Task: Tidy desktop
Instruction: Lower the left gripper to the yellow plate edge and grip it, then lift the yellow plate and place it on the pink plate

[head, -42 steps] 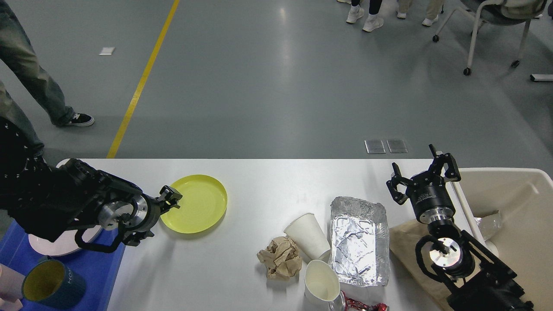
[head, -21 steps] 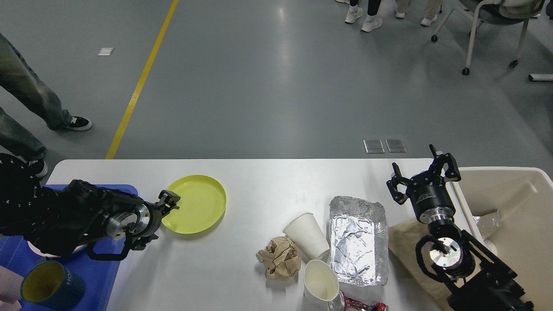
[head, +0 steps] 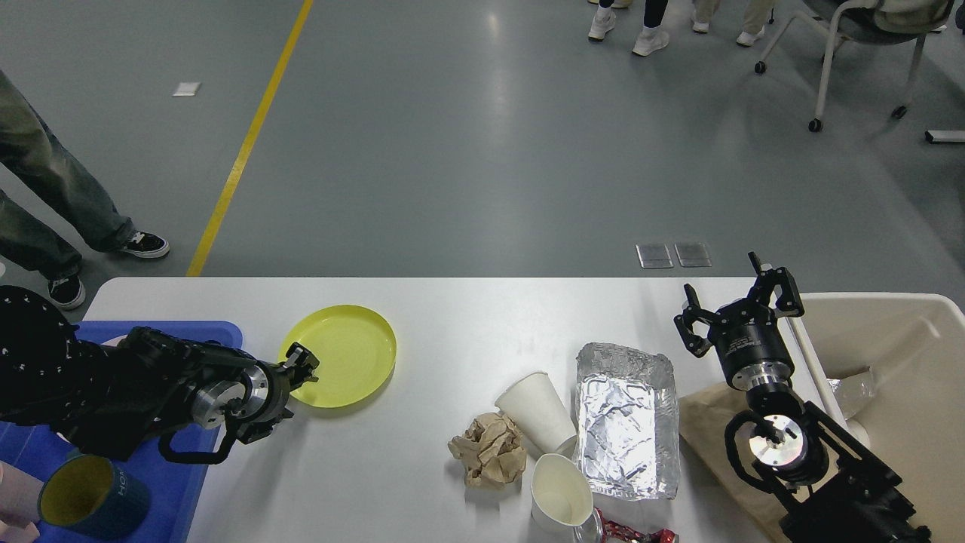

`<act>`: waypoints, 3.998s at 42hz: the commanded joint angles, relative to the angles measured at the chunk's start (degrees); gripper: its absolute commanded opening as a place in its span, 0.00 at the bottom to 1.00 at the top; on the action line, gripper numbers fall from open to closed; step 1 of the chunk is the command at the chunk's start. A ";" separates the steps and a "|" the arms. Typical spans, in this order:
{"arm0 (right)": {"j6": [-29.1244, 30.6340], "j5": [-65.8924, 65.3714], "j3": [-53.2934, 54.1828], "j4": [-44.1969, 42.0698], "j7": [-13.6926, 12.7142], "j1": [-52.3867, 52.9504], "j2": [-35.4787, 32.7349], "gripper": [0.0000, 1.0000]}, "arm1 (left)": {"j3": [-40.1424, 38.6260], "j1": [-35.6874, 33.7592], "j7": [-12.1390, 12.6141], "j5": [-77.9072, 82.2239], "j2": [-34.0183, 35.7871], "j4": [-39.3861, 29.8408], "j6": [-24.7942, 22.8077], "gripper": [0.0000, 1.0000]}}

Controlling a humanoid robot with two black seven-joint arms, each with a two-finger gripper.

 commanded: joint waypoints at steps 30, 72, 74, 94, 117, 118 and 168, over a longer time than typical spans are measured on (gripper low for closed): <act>0.00 0.06 0.08 0.00 0.00 0.00 -0.06 1.00 | 0.12 0.67 -0.15 -0.85 0.17 1.01 -4.40 0.29; 0.00 -0.03 0.08 0.00 0.00 0.00 0.03 1.00 | 0.12 1.11 -0.06 -3.48 1.40 0.83 -5.72 0.00; 0.00 -0.03 -0.01 0.00 0.00 0.00 0.03 1.00 | 0.29 1.02 -0.06 -3.48 1.49 0.74 -5.81 0.00; 0.00 -0.03 -0.01 0.00 0.00 0.00 0.03 1.00 | 10.73 -15.03 3.99 -2.69 5.52 -9.95 -18.45 0.00; 0.00 -0.03 -0.01 -0.09 0.00 0.09 -0.06 1.00 | 28.77 -54.34 3.55 5.48 7.81 -36.08 -24.53 0.00; 0.00 0.06 -0.01 -0.09 0.00 0.09 -0.06 1.00 | 29.20 -55.05 3.55 5.48 7.90 -36.35 -24.97 0.00; 0.00 -0.03 -0.01 0.00 0.00 0.00 -0.06 1.00 | 0.48 4.44 9.52 14.80 32.60 23.41 -38.07 0.00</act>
